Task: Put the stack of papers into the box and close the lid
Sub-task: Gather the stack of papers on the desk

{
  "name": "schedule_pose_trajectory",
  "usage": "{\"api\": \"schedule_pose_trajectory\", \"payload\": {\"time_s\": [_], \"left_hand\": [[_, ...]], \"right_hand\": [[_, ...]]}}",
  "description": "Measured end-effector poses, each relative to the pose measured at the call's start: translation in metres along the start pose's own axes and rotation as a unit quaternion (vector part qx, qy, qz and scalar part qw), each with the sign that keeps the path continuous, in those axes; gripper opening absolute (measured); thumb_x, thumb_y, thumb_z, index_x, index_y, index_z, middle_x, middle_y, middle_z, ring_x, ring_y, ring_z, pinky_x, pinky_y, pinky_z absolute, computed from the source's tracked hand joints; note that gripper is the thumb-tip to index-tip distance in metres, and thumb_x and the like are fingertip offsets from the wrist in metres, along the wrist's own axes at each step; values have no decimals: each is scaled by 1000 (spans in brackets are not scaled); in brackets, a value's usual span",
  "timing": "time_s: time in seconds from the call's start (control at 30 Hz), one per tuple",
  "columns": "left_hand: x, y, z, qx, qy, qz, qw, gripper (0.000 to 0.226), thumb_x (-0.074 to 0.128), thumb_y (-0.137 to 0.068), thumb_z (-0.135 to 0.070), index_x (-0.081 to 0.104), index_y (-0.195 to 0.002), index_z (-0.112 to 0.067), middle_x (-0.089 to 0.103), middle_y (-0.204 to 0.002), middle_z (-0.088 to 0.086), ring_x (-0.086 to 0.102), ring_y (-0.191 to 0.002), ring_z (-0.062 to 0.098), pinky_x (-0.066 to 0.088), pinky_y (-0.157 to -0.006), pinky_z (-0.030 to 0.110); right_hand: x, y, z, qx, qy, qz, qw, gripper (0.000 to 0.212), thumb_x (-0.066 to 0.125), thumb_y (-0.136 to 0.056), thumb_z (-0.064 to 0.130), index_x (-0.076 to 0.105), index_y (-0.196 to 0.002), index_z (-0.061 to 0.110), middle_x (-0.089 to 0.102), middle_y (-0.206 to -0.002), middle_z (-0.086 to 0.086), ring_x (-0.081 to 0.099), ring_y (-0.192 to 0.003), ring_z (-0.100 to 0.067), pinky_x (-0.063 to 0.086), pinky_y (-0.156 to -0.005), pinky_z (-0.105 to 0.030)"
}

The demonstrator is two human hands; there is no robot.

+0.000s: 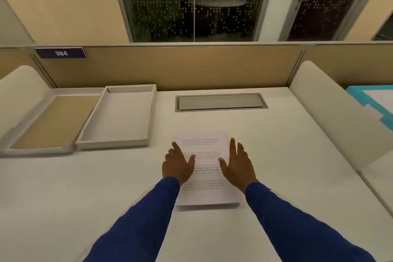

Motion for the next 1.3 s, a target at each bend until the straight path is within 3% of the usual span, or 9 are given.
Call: {"api": "schedule_pose_trajectory", "payload": {"time_s": [0.1, 0.17, 0.23, 0.37, 0.67, 0.77, 0.9, 1.03, 1.3], "left_hand": [[11, -1, 3, -101, 81, 36, 991, 83, 52, -98, -57, 29, -153, 1, 45, -149, 17, 52, -132, 36, 49, -102, 46], [16, -4, 6, -150, 124, 52, 980, 62, 60, -93, -54, 55, -130, -4, 59, -132, 15, 63, -115, 34, 56, -93, 42], [19, -6, 9, -168, 140, 71, 973, 47, 61, -88, -50, 65, -109, -8, 67, -118, 13, 68, -100, 32, 61, -86, 42], [15, -11, 12, -202, 158, 104, 961, 34, 62, -87, -42, 65, -97, -10, 69, -114, 12, 68, -97, 30, 58, -76, 34], [9, -12, 0, -273, 268, 95, 919, 53, 69, -83, -30, 51, -128, -9, 50, -130, 13, 59, -112, 32, 56, -96, 43], [9, -12, 0, -275, 316, 110, 902, 58, 70, -81, -28, 47, -130, -9, 49, -130, 12, 59, -110, 32, 58, -94, 45], [13, -21, 6, -257, 403, 139, 867, 72, 71, -61, -31, 54, -128, -11, 64, -121, 10, 68, -97, 30, 64, -84, 44], [9, -19, 9, -214, 456, 177, 846, 64, 72, -59, -25, 61, -120, -11, 73, -107, 9, 73, -93, 32, 65, -82, 50], [13, -28, 25, -210, 507, 212, 809, 82, 80, -41, -32, 69, -119, -10, 73, -114, 13, 73, -100, 36, 64, -82, 55]], "right_hand": [[11, 4, -2, 73, -15, 29, 997, 77, 46, -100, 50, 16, -157, 8, 36, -151, -16, 47, -131, -33, 48, -101, -44], [20, 5, -4, 126, -39, 51, 990, 63, 50, -98, 49, 36, -142, 6, 46, -137, -15, 53, -120, -32, 51, -94, -43], [24, 6, -2, 167, -51, 64, 983, 56, 52, -98, 48, 44, -133, 5, 49, -132, -14, 54, -119, -32, 50, -92, -41], [29, 3, 0, 190, -41, 83, 978, 56, 54, -97, 45, 45, -134, 4, 46, -135, -15, 50, -124, -32, 47, -96, -39], [34, -7, -2, 211, -42, 95, 972, 63, 57, -96, 47, 41, -138, 3, 44, -138, -17, 47, -128, -35, 45, -101, -41], [35, -7, -1, 216, -33, 94, 971, 63, 56, -97, 47, 40, -139, 3, 43, -139, -17, 47, -128, -35, 45, -100, -41], [37, -7, 0, 223, -33, 91, 970, 63, 56, -97, 46, 40, -140, 3, 42, -140, -18, 46, -128, -35, 45, -101, -42], [37, -7, 3, 224, -25, 93, 970, 64, 56, -98, 45, 38, -142, 3, 41, -141, -18, 45, -130, -36, 44, -102, -42], [38, -5, 4, 230, -23, 87, 969, 65, 56, -98, 45, 39, -143, 3, 41, -142, -19, 46, -130, -37, 44, -102, -43]]}}
Point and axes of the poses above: each hand's wrist, its own y-axis away from the middle knuckle, its own x-axis out of the palm, z = x × y, the point moved 1 cm from there along -y, towards the middle knuckle
